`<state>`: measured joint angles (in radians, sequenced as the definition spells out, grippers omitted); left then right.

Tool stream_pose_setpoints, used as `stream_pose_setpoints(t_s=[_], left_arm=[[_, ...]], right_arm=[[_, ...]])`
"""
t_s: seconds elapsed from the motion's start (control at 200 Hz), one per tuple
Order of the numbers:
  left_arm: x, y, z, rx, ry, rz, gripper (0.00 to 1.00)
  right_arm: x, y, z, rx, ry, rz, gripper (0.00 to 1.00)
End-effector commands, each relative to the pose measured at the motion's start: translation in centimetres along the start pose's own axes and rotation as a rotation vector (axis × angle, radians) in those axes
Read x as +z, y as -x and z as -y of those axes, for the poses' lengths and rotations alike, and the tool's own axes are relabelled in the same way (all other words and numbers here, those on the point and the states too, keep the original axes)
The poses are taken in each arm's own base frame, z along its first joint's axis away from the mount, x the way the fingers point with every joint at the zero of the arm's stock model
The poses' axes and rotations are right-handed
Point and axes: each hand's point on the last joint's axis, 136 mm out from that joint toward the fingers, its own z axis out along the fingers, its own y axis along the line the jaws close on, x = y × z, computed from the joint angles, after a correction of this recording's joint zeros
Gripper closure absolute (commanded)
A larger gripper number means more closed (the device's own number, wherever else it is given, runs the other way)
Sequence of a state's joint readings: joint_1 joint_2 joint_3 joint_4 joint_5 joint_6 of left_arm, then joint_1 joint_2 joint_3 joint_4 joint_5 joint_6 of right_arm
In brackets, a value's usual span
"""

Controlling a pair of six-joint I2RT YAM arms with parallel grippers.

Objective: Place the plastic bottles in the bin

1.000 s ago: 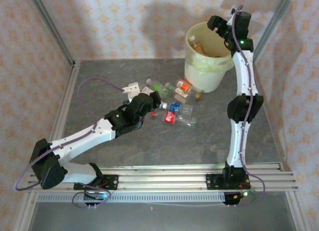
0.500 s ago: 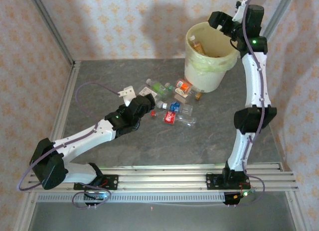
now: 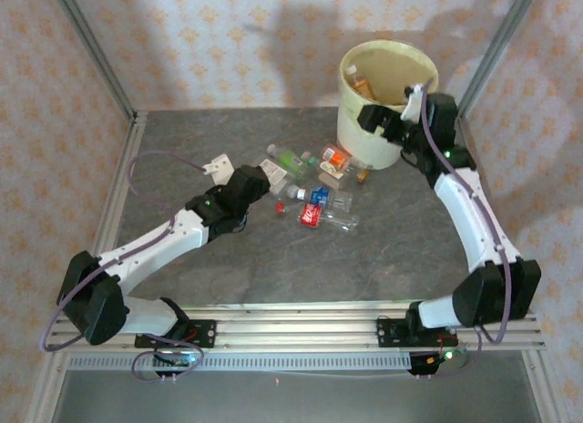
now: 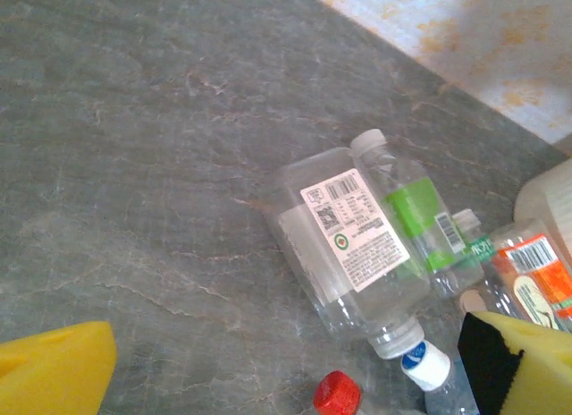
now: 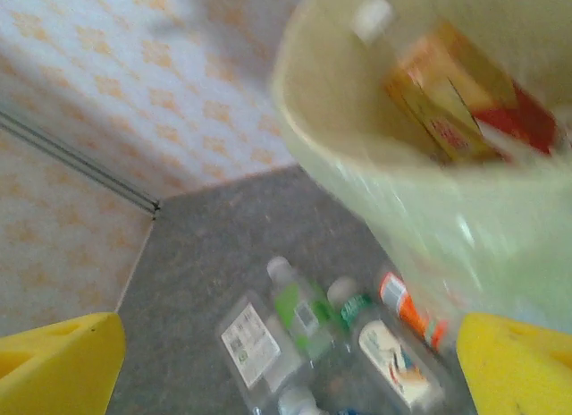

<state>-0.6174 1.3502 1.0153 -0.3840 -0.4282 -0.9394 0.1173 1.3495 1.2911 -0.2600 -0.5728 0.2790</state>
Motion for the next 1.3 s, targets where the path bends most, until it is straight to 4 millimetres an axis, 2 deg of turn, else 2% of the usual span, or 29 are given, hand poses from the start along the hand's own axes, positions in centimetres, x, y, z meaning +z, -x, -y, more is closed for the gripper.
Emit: stream_pose_setpoints(t_s=[0.0,0.045,0.065,0.15,0.24,0.31,0.375,0.455,0.47,0.51,0.565,0.656,0.836,1.041,1.161,1.291], left_arm=[[1.1,0.2,-0.2,-0.023,0.079,-0.075,0.0],[1.8,0.5,0.2,-0.01,0.104,-0.088,0.0],[2.2,0.5,0.4,-0.003,0.114,-0.095,0.0],[3.8,0.5,1.4,0.021,0.162,-0.127,0.0],[5.9,0.3,2.6,0.021,0.189,-0.163,0.0],[7.8,0.0,4.0,-0.001,0.161,-0.207,0.0],[9.4,-0.6,6.1,-0.018,0.085,-0.257,0.0],[10.5,-0.6,8.3,-0.025,0.007,-0.268,0.0],[11.4,-1.4,8.4,-0.014,0.01,-0.28,0.0],[12.2,-1.7,9.2,-0.007,-0.019,-0.283,0.0],[13.0,-2.2,10.4,0.005,-0.07,-0.29,0.0],[14.0,-3.0,10.9,0.011,-0.089,-0.314,0.0],[15.7,-4.9,10.8,0.051,-0.113,-0.354,0.0],[17.1,-5.6,8.1,0.051,-0.042,-0.375,0.0],[16.7,-5.3,5.8,0.052,0.02,-0.372,0.0],[15.2,-3.6,3.0,0.089,0.098,-0.331,0.0]], right_arm=[[-2.5,-0.3,0.2,0.041,-0.011,0.102,0.04],[-2.6,-1.7,1.2,0.057,-0.035,0.085,0.04],[-3.5,-1.9,1.0,0.05,-0.036,0.094,0.03],[-4.4,-3.8,2.2,0.057,-0.083,0.063,0.03],[-5.0,-5.1,2.9,0.061,-0.115,0.04,0.03],[-5.2,-5.4,3.1,0.064,-0.122,0.037,0.03],[-5.3,-5.4,3.0,0.06,-0.122,0.037,0.03],[-5.4,-5.3,3.0,0.05,-0.13,0.033,0.03],[-5.4,-5.3,3.0,0.048,-0.131,0.032,0.03],[-5.5,-5.3,3.0,0.043,-0.134,0.031,0.03],[-5.5,-5.2,3.1,0.039,-0.139,0.031,0.03],[-5.5,-5.5,3.2,0.049,-0.145,0.023,0.03],[-5.0,-6.7,4.0,0.098,-0.15,0.004,0.04],[-4.6,-6.7,4.2,0.124,-0.149,0.004,0.03],[-4.3,-6.7,4.2,0.131,-0.148,-0.003,0.04],[-3.8,-6.6,4.2,0.14,-0.143,-0.014,0.04]])
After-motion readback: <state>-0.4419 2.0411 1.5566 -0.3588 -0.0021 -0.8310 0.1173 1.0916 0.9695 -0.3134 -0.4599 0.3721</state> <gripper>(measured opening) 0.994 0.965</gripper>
